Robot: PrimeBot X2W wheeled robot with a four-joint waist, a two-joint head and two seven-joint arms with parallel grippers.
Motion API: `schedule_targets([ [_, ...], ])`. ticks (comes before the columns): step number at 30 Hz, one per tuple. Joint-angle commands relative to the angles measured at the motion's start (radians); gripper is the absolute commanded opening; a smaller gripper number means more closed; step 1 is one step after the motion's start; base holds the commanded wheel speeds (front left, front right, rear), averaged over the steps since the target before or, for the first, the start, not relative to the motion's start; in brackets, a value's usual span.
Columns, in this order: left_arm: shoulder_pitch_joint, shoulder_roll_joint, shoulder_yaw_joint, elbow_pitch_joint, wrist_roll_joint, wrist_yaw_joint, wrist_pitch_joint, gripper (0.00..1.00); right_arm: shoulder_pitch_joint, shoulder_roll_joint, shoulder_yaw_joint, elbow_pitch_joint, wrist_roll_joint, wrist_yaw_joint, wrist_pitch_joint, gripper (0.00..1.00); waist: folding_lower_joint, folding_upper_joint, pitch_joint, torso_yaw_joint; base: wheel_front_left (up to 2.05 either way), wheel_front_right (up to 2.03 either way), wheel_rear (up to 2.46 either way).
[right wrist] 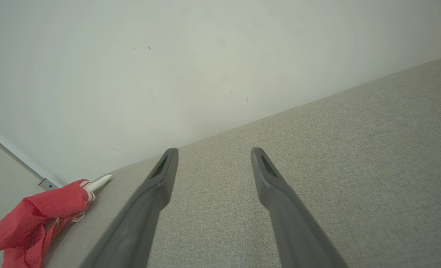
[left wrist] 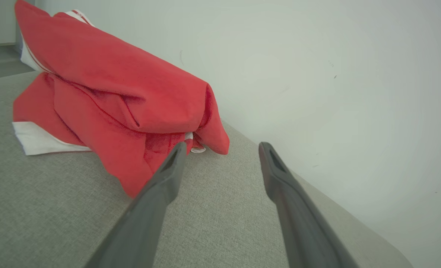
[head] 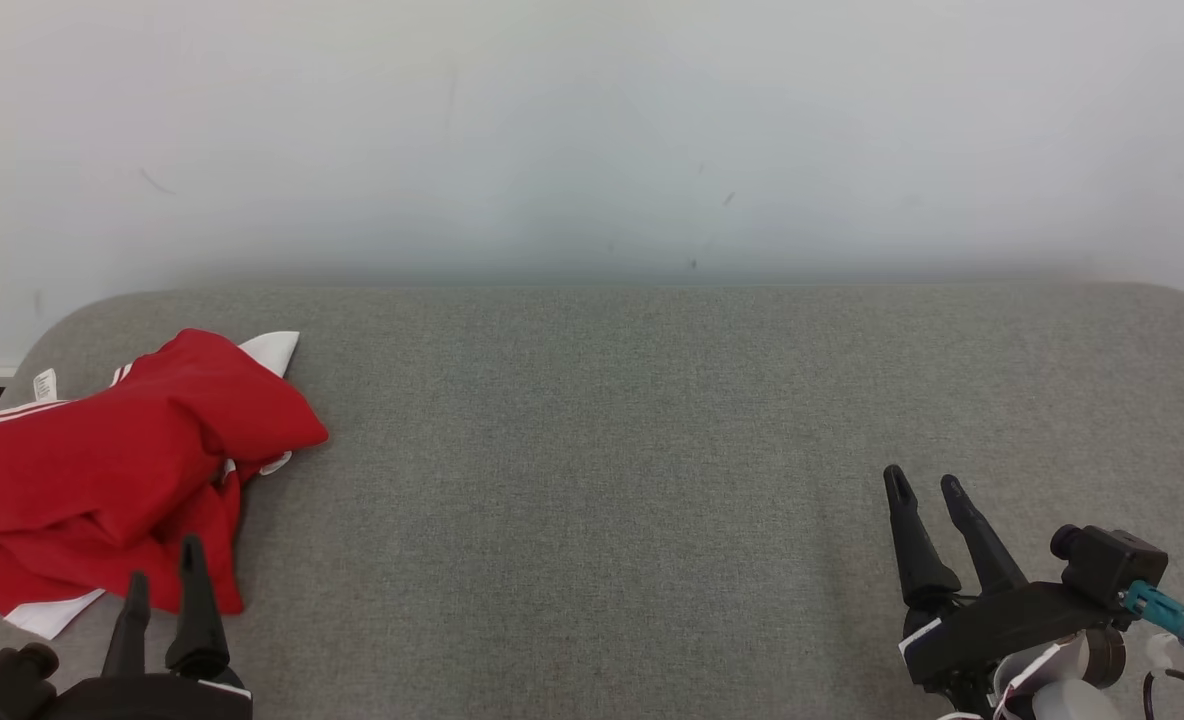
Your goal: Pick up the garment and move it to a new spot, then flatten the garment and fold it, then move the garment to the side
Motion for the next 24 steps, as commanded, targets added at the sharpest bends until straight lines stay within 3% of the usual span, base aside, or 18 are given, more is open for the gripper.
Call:
schedule_targets([
  [1,-0.023,0.016,0.002,-0.003,0.031,0.007,-0.010,1.00,-0.024,-0.008,-0.004,-0.001,-0.039,0.000,-0.012,1.00,0.0000,0.0000,-0.001,0.001,0.00,0.00,0.00],
  [24,-0.019,0.075,-0.044,0.035,0.266,0.033,-0.066,1.00,-0.059,-0.010,-0.015,0.081,-0.278,0.000,-0.068,1.00,0.0000,0.0000,-0.014,0.004,0.00,0.00,0.00],
])
